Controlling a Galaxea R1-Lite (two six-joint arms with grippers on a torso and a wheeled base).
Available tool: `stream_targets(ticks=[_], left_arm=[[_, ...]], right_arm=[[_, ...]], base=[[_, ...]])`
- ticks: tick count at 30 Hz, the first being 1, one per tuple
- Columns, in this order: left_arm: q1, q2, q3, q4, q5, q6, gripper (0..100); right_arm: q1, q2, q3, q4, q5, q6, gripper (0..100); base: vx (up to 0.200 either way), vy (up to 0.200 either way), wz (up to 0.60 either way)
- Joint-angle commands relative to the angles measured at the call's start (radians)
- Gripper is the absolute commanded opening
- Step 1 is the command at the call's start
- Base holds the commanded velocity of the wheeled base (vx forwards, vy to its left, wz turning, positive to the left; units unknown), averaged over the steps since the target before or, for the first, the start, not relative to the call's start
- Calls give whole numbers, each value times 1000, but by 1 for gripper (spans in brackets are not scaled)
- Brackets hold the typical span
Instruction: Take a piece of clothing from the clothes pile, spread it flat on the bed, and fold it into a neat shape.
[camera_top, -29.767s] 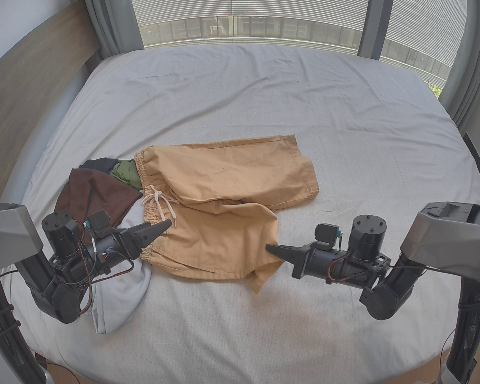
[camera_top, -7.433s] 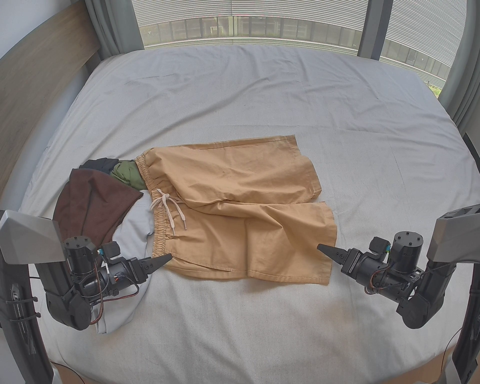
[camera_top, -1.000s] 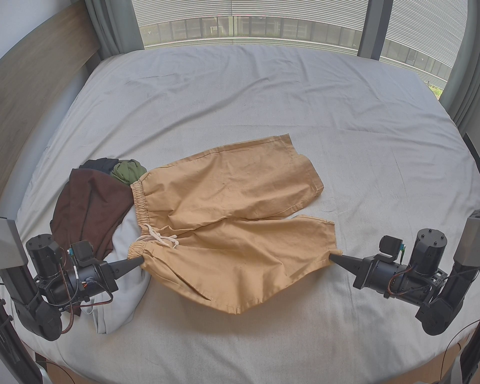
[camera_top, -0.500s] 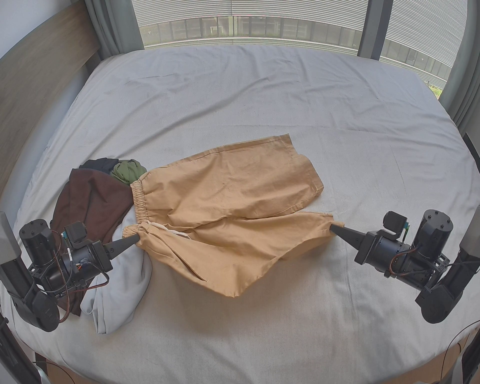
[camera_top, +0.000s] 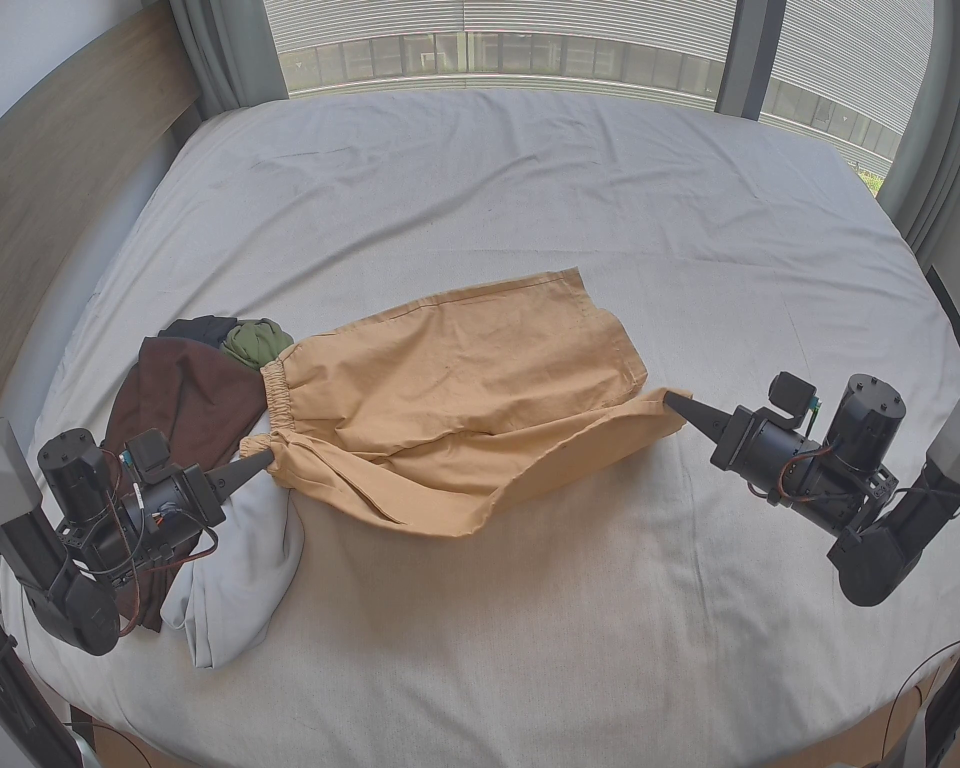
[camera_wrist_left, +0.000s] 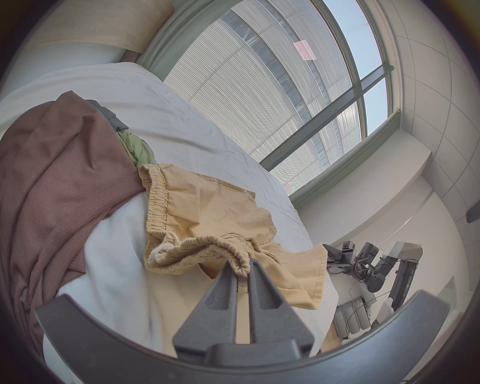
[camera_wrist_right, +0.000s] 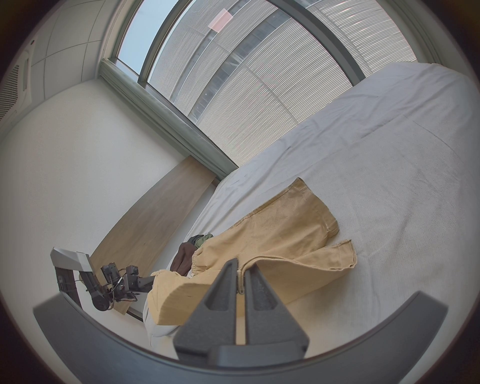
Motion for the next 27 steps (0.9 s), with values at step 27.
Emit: stream_targets(ticks=[27], left_arm=[[24, -35, 30, 1, 35, -21, 0]], right_arm=[[-36, -19, -112, 93, 0, 2, 0]], base=[[0, 0, 0]])
